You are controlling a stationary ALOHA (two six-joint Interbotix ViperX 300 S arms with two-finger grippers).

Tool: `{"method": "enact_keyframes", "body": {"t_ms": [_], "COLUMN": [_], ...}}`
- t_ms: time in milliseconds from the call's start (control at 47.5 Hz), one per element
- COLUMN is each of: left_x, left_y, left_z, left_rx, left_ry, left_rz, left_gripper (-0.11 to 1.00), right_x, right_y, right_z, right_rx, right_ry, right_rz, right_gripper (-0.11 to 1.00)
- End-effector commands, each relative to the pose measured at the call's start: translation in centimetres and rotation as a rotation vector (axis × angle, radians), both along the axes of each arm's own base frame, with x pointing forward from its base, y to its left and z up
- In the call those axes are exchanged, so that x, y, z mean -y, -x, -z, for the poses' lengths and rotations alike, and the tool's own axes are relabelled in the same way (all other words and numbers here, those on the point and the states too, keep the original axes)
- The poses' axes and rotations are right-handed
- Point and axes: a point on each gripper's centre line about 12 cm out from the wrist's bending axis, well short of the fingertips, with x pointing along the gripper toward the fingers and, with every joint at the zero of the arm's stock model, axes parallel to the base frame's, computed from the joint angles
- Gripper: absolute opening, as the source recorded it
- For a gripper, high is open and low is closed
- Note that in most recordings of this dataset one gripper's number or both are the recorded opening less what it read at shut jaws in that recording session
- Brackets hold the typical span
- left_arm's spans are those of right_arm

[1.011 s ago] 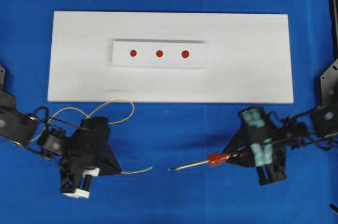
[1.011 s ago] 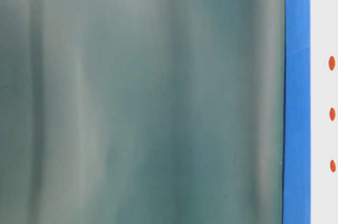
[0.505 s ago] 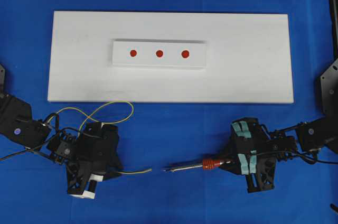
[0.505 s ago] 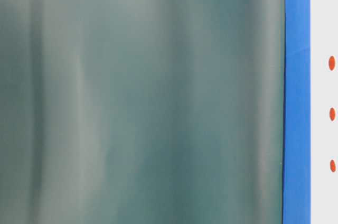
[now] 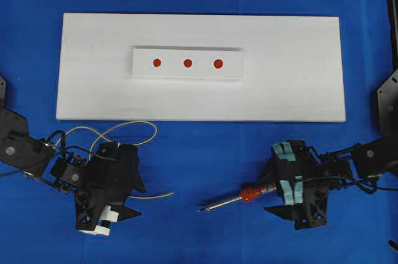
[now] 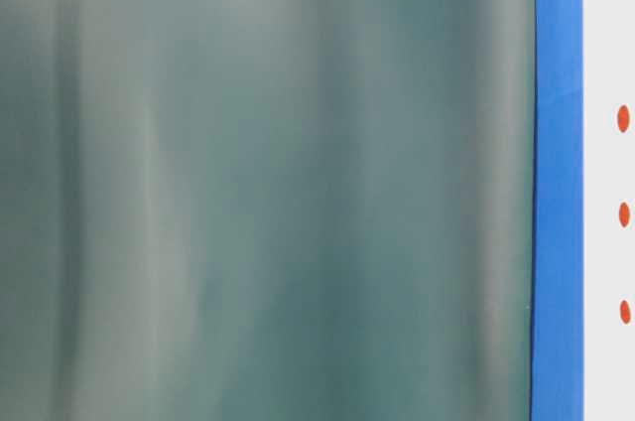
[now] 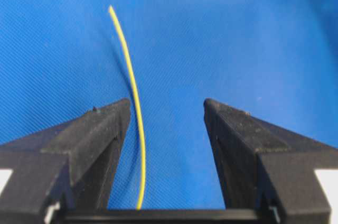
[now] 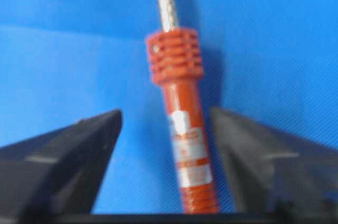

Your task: Touch the tip of the soldering iron to the tip of the solder at the mark.

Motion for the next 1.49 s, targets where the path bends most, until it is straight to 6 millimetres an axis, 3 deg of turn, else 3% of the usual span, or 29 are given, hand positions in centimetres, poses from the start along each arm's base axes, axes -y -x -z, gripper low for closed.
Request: {"method": "enact_keyframes", "body": {"t_ms": [0,42,232,442,589,737,884,1053,1326,1474], "left_x": [0.0,-0.2,-1.9,-6.7,-10.3,-12.8,-14.4,-15.4,-15.7,-15.7], "left_y": [-0.2,0.1,1.0,2.5,4.6,7.0,9.6,12.2,15.7,16.6], "left_z": [-3.0,-4.1,-8.4,-12.7,-15.5,-16.8,-17.5,-16.2,-13.3,-12.2], "left_rx": [0.038,0.041,0.096,0.235,0.367,0.45,0.513,0.534,0.56,0.563], "left_ry": [0.014,0.013,0.008,-0.061,-0.146,-0.209,-0.239,-0.247,-0.247,-0.246], "left_rz": [0.0,0.002,-0.014,-0.072,-0.118,-0.171,-0.222,-0.267,-0.293,-0.293], "left_gripper": [0.51,0.51,0.51,0.51,0.51,0.51,0.51,0.51,0.51,0.51], "right_x": [0.2,0.5,3.0,8.6,13.0,15.3,16.9,17.9,17.8,17.8], "right_y": [-0.5,-0.4,0.3,1.9,4.4,6.9,9.1,10.7,11.2,10.9], "right_z": [-2.8,-3.7,-8.9,-14.3,-17.6,-19.8,-20.0,-18.0,-14.8,-13.4], "right_rx": [0.063,0.075,0.161,0.284,0.398,0.489,0.495,0.459,0.411,0.408], "right_ry": [-0.031,-0.033,0.006,0.127,0.243,0.326,0.369,0.383,0.359,0.345], "right_rz": [0.003,-0.002,-0.041,0.006,0.107,0.188,0.264,0.322,0.33,0.336], "right_gripper": [0.82,0.88,0.83,0.82,0.82,0.82,0.82,0.82,0.82,0.8]}}
